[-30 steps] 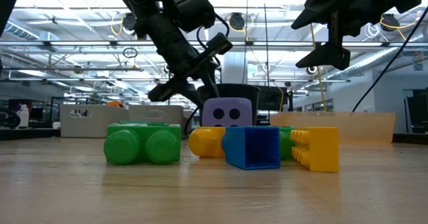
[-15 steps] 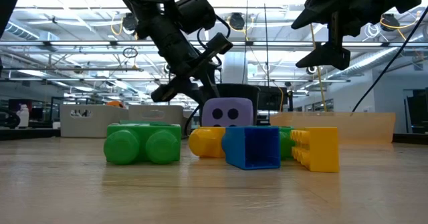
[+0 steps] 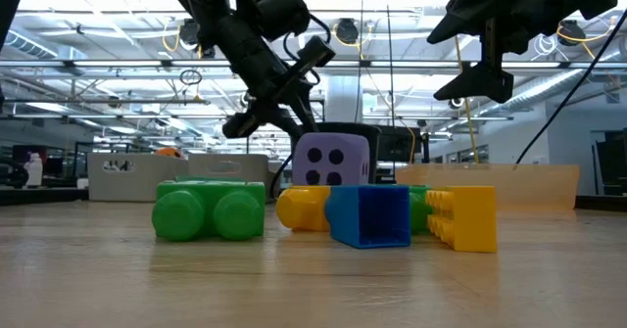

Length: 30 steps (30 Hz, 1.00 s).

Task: Pick & Place Toys
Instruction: Put the purple die into the left gray bin

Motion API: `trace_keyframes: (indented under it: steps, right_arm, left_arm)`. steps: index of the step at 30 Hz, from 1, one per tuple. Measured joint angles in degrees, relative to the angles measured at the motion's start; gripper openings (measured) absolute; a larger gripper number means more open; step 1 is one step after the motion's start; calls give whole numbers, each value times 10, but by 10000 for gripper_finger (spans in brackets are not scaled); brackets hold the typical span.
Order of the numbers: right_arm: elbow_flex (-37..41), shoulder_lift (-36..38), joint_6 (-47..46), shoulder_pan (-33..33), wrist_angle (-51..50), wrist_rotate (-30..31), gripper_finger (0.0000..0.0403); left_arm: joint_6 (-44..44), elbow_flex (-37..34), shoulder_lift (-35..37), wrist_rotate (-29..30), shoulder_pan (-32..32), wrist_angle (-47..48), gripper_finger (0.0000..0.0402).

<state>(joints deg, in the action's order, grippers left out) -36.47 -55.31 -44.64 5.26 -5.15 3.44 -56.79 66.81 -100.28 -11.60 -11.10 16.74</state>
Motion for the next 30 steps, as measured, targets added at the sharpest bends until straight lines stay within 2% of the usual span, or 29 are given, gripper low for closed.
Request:
trace_keyframes:
  steps: [3,9,14,23,30]
  right_arm:
    - [0,0,0,0,2,1,375]
    - [0,0,1,0,1,13,375]
    - [0,0,1,0,2,13,375]
    - [0,0,-1,0,2,13,375]
    - [0,0,-1,0,2,13,375]
  left_arm:
    - [2,0,13,-3,-1,0,42]
    - [26,1,51,4,-7,20,5]
    - [42,1,66,7,-20,60,1]
    - [71,2,146,22,-49,153,1]
    - [85,2,165,27,-58,123,16]
